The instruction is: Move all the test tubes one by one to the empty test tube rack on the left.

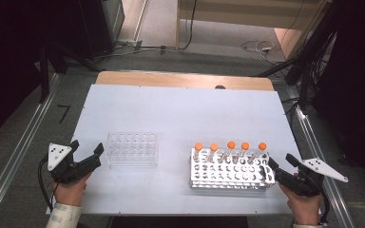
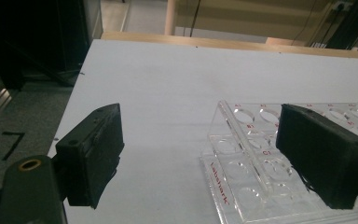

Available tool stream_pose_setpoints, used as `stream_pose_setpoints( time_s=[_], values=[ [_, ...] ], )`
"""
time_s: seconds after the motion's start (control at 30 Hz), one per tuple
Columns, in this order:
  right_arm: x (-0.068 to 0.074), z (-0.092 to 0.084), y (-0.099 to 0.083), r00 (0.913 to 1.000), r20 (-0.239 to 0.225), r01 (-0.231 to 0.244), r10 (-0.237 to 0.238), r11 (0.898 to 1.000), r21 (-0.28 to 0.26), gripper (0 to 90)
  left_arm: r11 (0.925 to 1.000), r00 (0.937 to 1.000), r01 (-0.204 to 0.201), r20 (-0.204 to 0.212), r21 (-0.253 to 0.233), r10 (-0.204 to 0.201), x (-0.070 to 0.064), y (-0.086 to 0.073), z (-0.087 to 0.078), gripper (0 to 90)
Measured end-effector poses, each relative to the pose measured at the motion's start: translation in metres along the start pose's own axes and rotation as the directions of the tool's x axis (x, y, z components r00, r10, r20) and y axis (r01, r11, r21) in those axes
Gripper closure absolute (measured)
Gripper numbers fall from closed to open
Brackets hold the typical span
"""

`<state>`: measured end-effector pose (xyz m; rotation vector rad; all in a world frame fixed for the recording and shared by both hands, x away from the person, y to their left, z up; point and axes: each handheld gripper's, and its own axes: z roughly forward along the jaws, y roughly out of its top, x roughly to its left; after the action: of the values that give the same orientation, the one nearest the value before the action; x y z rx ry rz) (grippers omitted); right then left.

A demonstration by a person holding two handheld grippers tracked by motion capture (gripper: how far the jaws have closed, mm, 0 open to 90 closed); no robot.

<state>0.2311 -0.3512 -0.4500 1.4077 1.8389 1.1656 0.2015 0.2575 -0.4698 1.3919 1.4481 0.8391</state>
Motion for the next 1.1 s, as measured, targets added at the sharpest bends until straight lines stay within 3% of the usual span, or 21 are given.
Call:
stream_pose_setpoints(
  time_s=[0.63, 0.9, 1.1],
  values=[
    [0.018, 0.01, 0.005, 0.9971, -0.065, 0.039, -0.04, 0.999, -0.008, 32.8, 0.9999, 0.9999, -0.012, 0.006, 0.007, 0.012, -0.003, -0.001, 0.001, 14.7],
    [0.03, 0.023, 0.011, 0.9943, -0.08, 0.072, -0.071, 0.997, 0.014, 47.8, 0.9999, 0.9999, -0.009, 0.005, 0.007, 0.009, -0.003, -0.001, 0.001, 14.7],
    [0.034, 0.028, 0.013, 0.9949, -0.079, 0.066, -0.063, 0.997, 0.028, 57.7, 0.9999, 1.0, -0.007, 0.006, 0.008, 0.007, -0.003, -0.001, 0.001, 14.7]
  ],
)
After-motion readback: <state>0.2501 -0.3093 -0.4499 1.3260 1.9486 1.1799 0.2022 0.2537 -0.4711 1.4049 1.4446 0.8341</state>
